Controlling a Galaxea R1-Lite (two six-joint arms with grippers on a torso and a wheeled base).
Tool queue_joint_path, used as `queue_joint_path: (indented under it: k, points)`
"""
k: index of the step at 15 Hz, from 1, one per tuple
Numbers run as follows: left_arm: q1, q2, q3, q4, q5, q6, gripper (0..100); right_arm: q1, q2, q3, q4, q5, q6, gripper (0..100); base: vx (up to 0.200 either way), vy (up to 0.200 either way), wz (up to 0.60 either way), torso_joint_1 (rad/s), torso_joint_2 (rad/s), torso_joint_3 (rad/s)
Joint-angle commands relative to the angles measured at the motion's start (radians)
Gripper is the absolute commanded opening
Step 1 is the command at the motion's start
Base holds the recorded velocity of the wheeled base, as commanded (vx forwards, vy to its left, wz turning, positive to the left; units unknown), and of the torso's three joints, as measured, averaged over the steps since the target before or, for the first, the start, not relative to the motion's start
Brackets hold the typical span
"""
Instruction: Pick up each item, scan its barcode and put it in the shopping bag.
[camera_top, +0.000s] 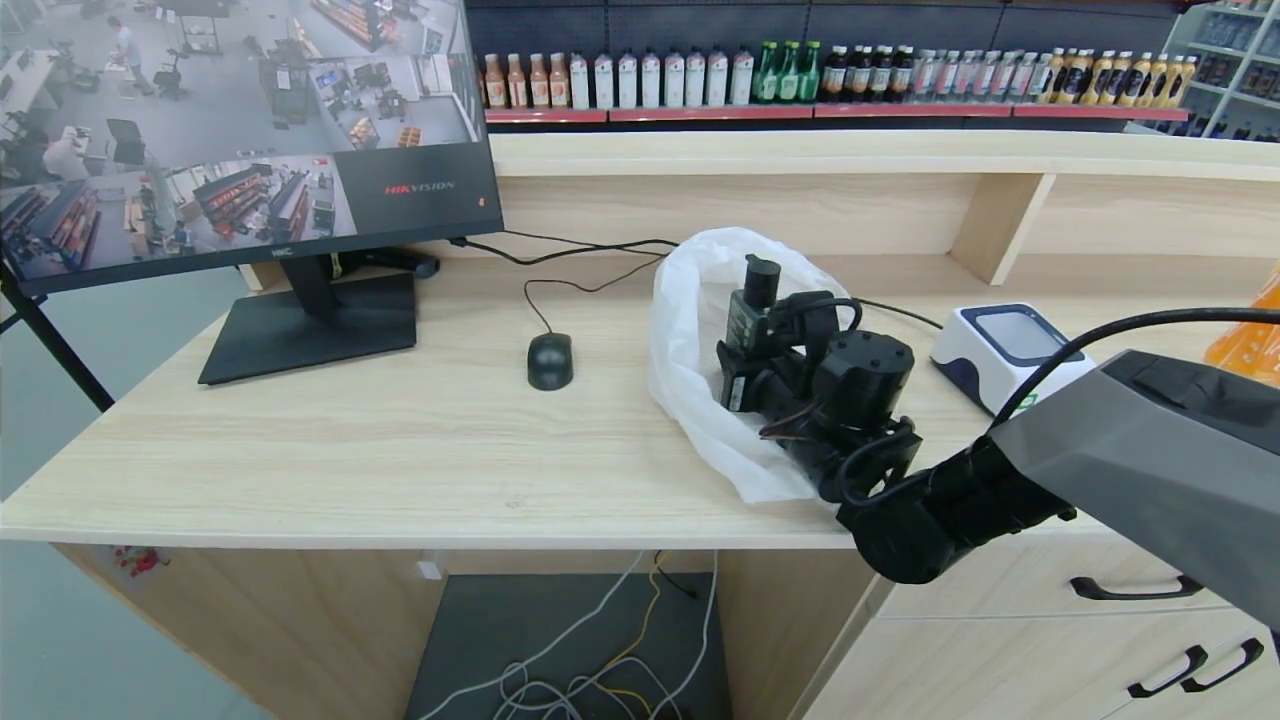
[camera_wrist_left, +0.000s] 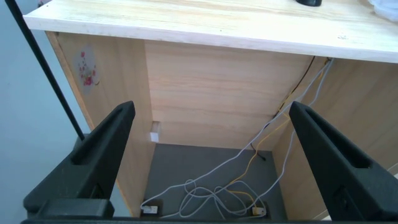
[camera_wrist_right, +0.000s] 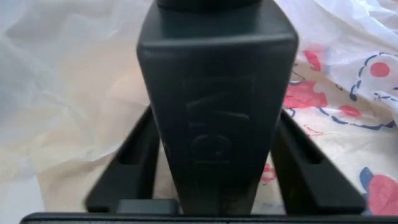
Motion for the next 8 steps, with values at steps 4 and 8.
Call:
queue_joint_path:
  k: [4, 8]
  points:
    - [0.0, 0.0, 0.0, 0.001, 0.0, 0.0, 100, 0.0, -0.018, -0.017, -0.049, 0.0, -0.003, 100, 0.0, 0.0, 0.0, 0.0, 0.0, 0.0]
    - [0.0, 0.0, 0.0, 0.001, 0.0, 0.0, 100, 0.003, -0.093, 0.006, -0.053, 0.003, -0.009, 100, 0.0, 0.0, 0.0, 0.0, 0.0, 0.0]
